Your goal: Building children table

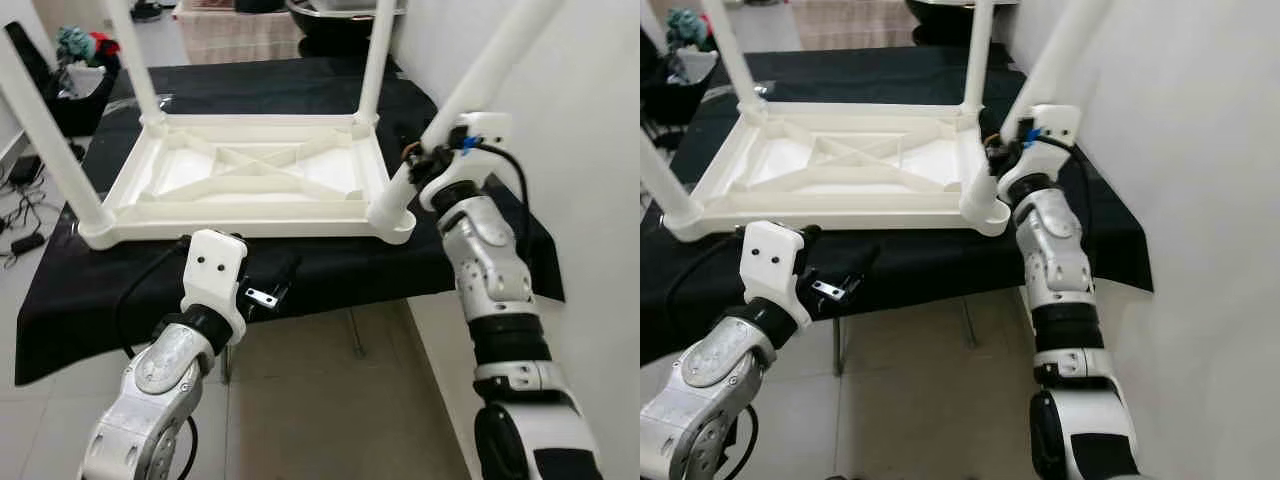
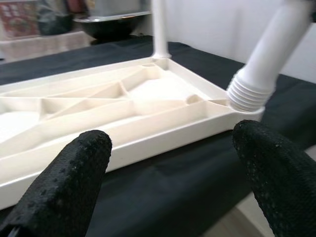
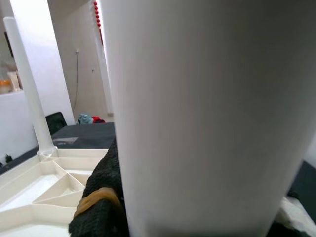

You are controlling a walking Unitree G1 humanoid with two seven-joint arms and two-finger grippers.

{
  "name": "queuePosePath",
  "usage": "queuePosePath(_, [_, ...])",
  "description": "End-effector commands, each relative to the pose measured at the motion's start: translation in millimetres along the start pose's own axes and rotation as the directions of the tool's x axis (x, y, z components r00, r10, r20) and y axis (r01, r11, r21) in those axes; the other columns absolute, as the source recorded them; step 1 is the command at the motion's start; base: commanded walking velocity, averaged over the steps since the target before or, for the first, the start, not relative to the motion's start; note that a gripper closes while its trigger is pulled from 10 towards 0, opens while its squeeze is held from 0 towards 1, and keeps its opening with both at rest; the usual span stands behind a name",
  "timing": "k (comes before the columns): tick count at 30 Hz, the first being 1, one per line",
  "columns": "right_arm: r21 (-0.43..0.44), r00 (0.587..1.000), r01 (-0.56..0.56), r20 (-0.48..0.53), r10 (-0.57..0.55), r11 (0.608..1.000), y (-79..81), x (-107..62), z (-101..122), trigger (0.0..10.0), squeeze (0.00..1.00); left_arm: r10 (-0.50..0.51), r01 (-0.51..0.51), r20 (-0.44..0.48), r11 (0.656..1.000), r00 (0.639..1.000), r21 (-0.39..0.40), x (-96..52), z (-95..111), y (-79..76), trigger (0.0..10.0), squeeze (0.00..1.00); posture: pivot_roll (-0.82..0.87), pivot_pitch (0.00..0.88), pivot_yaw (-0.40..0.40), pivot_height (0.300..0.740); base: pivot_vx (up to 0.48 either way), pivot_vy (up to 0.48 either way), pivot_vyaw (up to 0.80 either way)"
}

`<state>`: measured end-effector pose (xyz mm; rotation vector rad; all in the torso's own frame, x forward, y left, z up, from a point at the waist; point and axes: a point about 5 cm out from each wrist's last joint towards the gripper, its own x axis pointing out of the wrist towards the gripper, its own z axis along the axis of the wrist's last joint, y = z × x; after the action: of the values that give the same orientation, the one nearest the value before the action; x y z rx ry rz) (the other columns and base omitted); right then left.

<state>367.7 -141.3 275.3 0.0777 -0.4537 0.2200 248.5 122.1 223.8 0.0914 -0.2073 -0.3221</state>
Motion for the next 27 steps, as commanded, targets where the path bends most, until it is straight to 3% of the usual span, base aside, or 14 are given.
queuePosePath(1, [-0.033,0.999,0.004,0.041,-0.003,0.999,2.9,-0.3,6.9,10.0,0.0,0.017,-0.017,-0.006,1.0,1.0,0.007,-0.1,-2.6,0.9,10.0,0.0,0.09,0.106,-0.035,0.74,0.0,0.0,0.0])
queuePosePath(3, [-0.029,0.999,0.004,0.04,-0.003,1.0,4.6,-1.1,6.1,10.0,0.0,0.019,-0.019,-0.007,1.0,1.0,0.008,0.3,-2.9,0.8,10.0,0.0,0.09,0.103,-0.04,0.74,0.0,0.0,-0.8])
queuePosePath(16, [-0.043,0.998,0.039,0.041,-0.037,0.998,12.1,-5.1,1.8,10.0,0.0,0.083,-0.083,0.019,0.996,0.996,0.01,6.9,-0.3,8.2,10.0,0.0,0.09,0.091,-0.049,0.74,0.0,0.0,0.0])
queuePosePath(27, [-0.056,0.998,0.047,0.039,-0.044,0.997,13.7,-4.9,1.4,10.0,0.0,0.089,-0.089,0.01,0.996,0.996,0.023,8.3,-4.1,9.7,10.0,0.0,0.09,0.095,-0.045,0.74,0.255,0.0,0.0])
